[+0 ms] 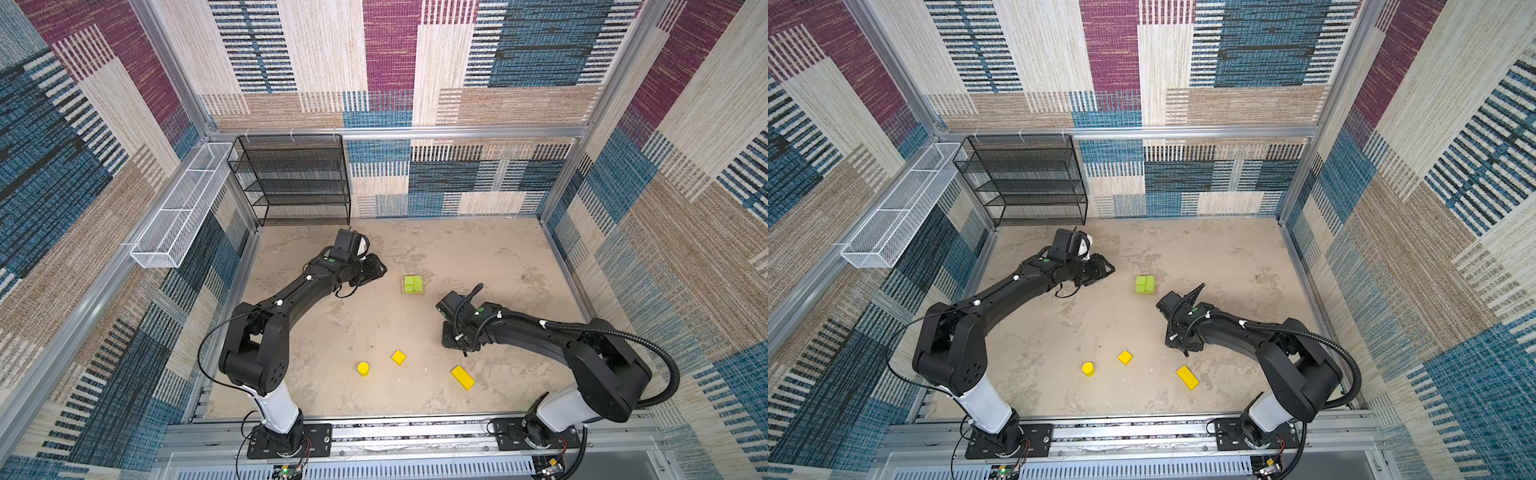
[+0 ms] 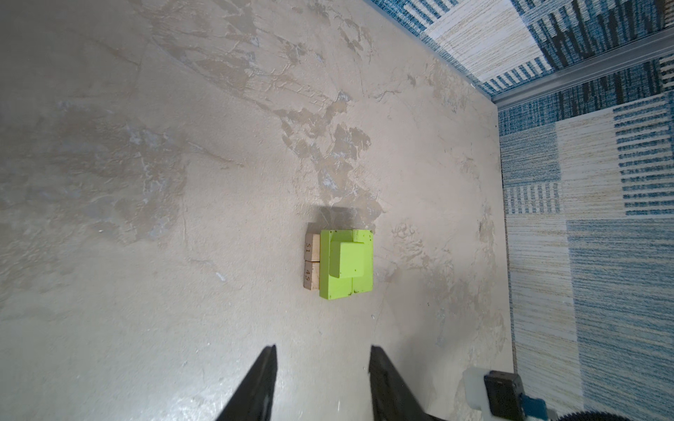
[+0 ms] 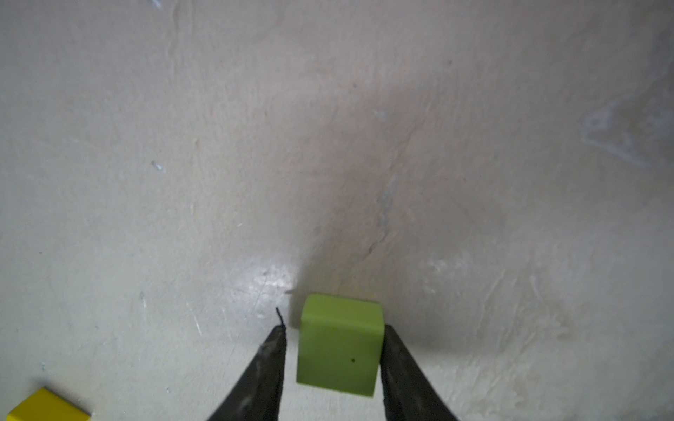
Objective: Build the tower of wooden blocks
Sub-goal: 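Lower the right gripper and close it on the small lime-green cube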
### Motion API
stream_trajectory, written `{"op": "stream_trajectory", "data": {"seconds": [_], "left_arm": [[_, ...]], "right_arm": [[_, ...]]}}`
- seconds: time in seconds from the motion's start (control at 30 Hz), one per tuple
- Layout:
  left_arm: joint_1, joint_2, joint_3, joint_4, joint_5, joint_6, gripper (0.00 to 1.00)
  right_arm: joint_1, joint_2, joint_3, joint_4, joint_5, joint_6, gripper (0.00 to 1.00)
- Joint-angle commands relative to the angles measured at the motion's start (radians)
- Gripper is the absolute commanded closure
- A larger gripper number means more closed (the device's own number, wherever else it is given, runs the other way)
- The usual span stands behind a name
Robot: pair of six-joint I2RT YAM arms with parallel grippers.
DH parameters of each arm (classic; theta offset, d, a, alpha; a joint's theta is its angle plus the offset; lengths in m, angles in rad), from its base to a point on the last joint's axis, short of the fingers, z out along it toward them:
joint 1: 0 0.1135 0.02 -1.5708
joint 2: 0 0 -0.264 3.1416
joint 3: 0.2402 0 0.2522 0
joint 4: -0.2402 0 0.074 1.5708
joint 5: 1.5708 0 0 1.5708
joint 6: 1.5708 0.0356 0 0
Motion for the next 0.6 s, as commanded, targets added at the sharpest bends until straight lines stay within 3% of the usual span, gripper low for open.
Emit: {"op": "stream_trajectory", "data": {"seconds": [0.0,0.1,0.3,0.57], "left_arm": [[0.000,0.006,0.010,0.009,0.017,-0.005,0.54],[-0.001,0.010,0.014,0.012,0.024,-0.009,0.55],[0.000,0.013,0.016,0.014,0.031,-0.011,0.55],[0.000,0.013,0.012,0.019,0.038,-0.010,0.56]], "right_arm": [[0.002,-0.002,0.007,-0.001,0.009,-0.001,0.55],[0.003,-0.001,0.006,-0.002,0.009,0.000,0.56],[0.004,-0.004,0.006,-0.008,0.014,0.006,0.69],[0.005,-0.003,0.058,-0.019,0.022,-0.032,0.71]]}}
